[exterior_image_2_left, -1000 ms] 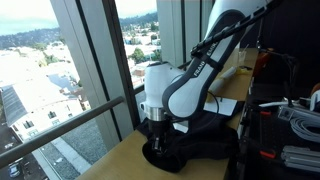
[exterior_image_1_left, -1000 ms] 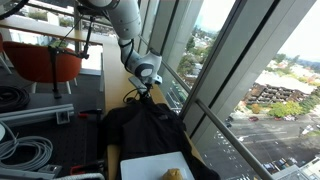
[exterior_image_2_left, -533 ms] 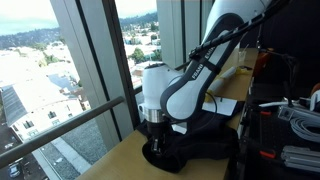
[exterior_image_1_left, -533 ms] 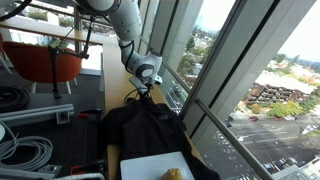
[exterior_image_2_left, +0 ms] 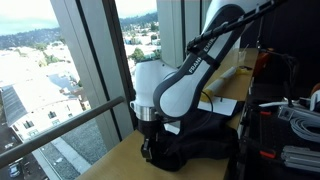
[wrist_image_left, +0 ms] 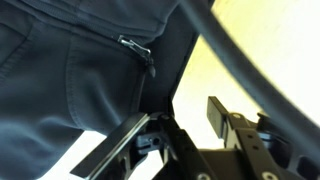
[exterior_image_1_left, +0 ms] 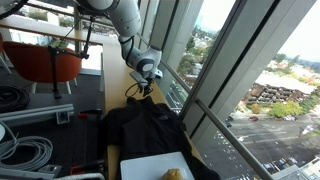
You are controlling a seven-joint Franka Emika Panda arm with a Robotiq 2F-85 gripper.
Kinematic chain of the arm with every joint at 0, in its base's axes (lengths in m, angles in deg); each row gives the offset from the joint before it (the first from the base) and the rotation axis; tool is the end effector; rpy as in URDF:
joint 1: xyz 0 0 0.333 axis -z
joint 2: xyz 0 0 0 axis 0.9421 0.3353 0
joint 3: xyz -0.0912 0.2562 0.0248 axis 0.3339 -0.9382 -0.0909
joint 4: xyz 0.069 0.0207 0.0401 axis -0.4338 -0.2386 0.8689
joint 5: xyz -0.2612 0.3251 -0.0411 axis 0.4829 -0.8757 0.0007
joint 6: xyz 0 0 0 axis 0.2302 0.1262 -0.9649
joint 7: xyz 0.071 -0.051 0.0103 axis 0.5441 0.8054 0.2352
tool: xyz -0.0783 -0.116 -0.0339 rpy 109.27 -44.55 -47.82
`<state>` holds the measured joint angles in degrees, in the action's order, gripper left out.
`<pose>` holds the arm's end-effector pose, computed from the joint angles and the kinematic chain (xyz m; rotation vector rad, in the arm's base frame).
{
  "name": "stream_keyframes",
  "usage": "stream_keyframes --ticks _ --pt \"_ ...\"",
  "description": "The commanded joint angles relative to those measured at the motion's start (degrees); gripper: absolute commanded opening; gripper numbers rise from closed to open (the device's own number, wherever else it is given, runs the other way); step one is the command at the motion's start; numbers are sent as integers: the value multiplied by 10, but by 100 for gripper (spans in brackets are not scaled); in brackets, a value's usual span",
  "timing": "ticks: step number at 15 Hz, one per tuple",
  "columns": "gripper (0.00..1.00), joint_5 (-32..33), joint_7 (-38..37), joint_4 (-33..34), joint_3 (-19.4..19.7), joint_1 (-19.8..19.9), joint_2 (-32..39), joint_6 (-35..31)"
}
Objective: Close the zipper of the black vest
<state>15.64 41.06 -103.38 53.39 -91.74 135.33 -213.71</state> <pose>0.5985 0.3253 0.0345 -2.9339 -0.7431 -0.1525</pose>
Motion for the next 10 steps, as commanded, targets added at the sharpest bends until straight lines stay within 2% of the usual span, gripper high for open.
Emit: stream_keyframes --ticks 1,5,10 --pt "72 9 -17 -29 -9 6 -46 -5" --pt "99 3 -26 -94 -7 21 -119 -9" --pt "100 -12 -14 -217 -19 64 -224 -30"
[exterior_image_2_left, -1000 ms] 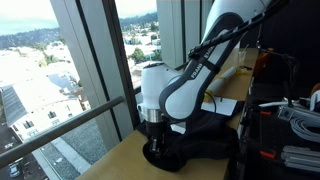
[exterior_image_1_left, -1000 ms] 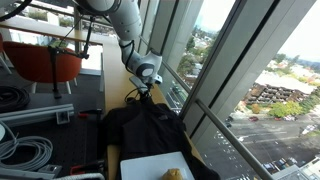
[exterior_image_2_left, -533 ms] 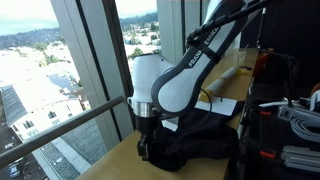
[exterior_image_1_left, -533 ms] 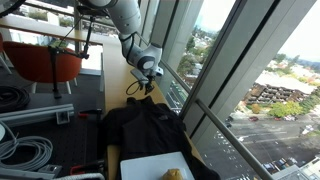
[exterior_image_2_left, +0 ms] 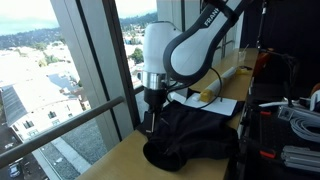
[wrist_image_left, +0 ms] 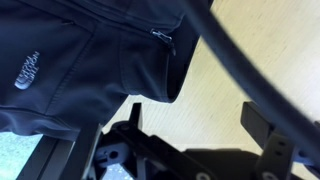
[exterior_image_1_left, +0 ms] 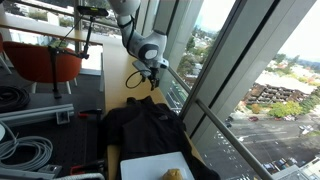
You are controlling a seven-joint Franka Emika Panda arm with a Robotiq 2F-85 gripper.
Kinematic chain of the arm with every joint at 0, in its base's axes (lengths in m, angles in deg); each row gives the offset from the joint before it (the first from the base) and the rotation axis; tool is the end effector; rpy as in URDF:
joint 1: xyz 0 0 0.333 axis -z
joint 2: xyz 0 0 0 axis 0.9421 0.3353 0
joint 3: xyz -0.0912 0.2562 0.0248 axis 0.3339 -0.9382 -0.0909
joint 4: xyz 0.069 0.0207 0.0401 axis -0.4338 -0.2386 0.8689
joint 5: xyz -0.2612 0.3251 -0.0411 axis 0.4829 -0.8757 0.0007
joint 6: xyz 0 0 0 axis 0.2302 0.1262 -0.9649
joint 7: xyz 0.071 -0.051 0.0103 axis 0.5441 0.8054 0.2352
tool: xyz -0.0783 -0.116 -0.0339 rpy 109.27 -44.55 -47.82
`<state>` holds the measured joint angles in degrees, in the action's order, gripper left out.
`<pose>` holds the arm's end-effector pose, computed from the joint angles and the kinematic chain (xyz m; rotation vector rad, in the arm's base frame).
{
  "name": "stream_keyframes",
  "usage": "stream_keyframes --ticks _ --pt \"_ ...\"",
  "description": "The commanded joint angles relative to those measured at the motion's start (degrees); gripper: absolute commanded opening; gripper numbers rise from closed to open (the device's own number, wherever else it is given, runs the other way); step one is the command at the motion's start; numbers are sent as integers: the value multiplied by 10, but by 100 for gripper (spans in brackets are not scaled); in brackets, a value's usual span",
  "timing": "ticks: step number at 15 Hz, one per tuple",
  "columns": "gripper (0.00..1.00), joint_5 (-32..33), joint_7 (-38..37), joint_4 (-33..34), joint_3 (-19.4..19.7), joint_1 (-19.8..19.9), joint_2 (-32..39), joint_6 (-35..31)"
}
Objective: Close the zipper of the black vest
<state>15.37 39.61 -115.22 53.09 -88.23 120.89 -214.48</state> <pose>0.6000 0.2862 0.1167 -2.9567 -0.6469 -0.2463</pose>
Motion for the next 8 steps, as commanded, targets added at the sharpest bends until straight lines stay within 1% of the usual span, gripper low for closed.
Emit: stream_keyframes --ticks 1,4,8 --pt "100 -15 6 -128 -20 40 -105 -25" --pt "100 -36 24 -204 -37 73 -169 -38" --pt "100 -92 73 -268 -55 116 -243 -27"
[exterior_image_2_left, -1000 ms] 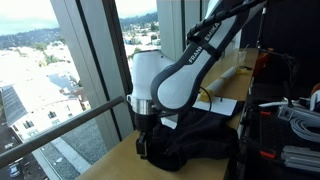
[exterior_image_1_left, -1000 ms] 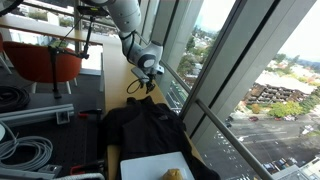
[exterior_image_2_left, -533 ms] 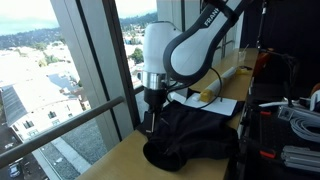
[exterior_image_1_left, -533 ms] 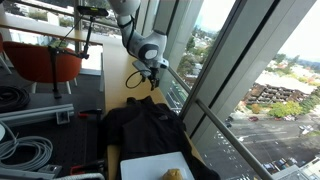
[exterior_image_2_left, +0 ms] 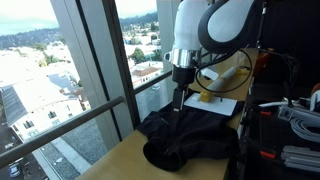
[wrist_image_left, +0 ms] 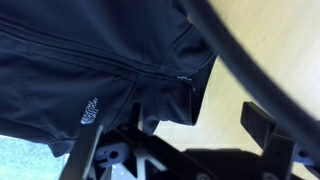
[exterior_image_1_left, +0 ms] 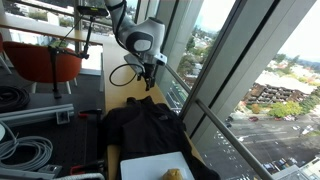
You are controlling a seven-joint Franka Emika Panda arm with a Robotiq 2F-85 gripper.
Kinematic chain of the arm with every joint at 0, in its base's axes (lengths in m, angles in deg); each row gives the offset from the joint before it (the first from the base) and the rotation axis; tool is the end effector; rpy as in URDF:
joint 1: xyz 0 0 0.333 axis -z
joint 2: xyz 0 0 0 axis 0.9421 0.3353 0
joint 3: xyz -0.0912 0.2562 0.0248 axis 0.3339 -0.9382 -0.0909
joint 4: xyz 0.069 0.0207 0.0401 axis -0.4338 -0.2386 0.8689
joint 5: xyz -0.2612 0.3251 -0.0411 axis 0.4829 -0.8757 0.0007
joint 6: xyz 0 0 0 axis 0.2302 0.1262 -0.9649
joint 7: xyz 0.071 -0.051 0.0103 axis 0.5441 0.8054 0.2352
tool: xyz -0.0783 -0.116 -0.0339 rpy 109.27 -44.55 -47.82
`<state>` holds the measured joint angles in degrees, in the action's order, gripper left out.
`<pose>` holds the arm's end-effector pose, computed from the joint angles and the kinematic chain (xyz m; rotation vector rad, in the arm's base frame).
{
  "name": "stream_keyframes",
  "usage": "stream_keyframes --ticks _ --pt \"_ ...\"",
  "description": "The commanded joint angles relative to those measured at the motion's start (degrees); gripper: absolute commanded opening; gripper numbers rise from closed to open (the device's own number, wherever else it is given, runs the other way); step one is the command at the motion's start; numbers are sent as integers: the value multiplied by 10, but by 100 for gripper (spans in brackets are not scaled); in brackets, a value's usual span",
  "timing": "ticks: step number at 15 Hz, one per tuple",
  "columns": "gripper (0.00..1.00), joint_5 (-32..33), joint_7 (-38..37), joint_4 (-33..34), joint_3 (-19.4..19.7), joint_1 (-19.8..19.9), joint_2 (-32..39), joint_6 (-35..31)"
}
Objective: Close the zipper of the black vest
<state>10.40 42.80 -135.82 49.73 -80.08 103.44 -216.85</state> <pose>0.5466 0.2107 0.1581 -2.9668 -0.5195 -0.2263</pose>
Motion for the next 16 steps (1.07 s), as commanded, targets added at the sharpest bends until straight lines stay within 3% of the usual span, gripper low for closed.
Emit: stream_keyframes --ticks 1,9,16 --pt "100 -55 57 -73 -22 41 -82 -4" --pt "100 -115 151 -125 12 73 -176 27" --pt "100 -103 152 -139 44 64 -225 83"
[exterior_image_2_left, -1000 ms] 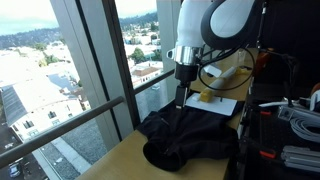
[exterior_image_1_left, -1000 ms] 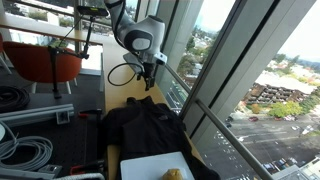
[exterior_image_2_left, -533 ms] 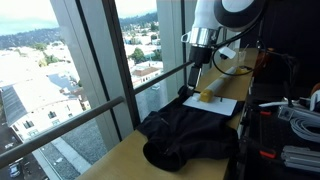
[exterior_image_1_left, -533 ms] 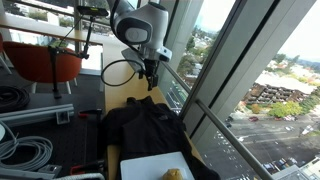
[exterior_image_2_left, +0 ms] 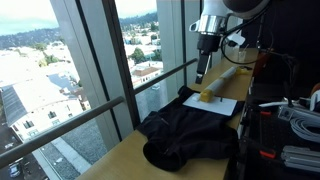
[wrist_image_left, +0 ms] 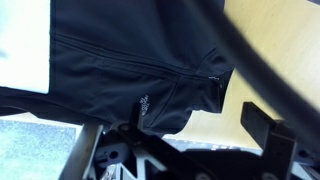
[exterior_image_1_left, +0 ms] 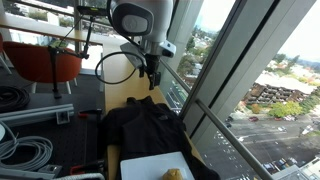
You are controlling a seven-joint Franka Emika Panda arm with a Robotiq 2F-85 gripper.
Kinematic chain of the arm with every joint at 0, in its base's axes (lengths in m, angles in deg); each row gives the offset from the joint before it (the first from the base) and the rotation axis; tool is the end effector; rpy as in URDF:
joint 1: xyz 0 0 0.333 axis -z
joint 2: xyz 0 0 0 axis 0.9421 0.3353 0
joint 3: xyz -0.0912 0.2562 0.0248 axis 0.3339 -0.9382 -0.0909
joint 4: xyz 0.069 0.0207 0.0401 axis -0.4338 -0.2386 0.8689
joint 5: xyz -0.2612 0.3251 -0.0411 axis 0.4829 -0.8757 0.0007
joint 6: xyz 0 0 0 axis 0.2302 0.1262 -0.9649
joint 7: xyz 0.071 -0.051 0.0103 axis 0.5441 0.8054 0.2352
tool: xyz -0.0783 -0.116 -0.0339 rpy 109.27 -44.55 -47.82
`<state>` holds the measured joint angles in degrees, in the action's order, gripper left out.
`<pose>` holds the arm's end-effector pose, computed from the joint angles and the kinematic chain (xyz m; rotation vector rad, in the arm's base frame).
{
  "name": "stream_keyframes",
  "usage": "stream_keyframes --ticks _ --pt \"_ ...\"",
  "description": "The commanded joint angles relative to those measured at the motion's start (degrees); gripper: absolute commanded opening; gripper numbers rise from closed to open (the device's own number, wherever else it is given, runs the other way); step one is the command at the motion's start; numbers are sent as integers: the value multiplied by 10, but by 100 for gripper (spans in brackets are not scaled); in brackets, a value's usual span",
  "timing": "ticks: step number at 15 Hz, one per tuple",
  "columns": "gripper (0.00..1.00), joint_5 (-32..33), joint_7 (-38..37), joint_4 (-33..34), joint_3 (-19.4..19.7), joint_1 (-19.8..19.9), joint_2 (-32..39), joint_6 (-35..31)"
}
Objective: Close the zipper of the black vest
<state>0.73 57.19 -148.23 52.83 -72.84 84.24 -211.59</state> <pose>0.5250 0.0963 0.2376 -2.9610 -0.4504 -0.2960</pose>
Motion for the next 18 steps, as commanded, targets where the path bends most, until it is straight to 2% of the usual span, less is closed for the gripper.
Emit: stream_keyframes --ticks 1,18 --pt "100 -6 8 -18 15 -10 -37 35" --pt "100 2 -2 -23 24 -15 -32 30"
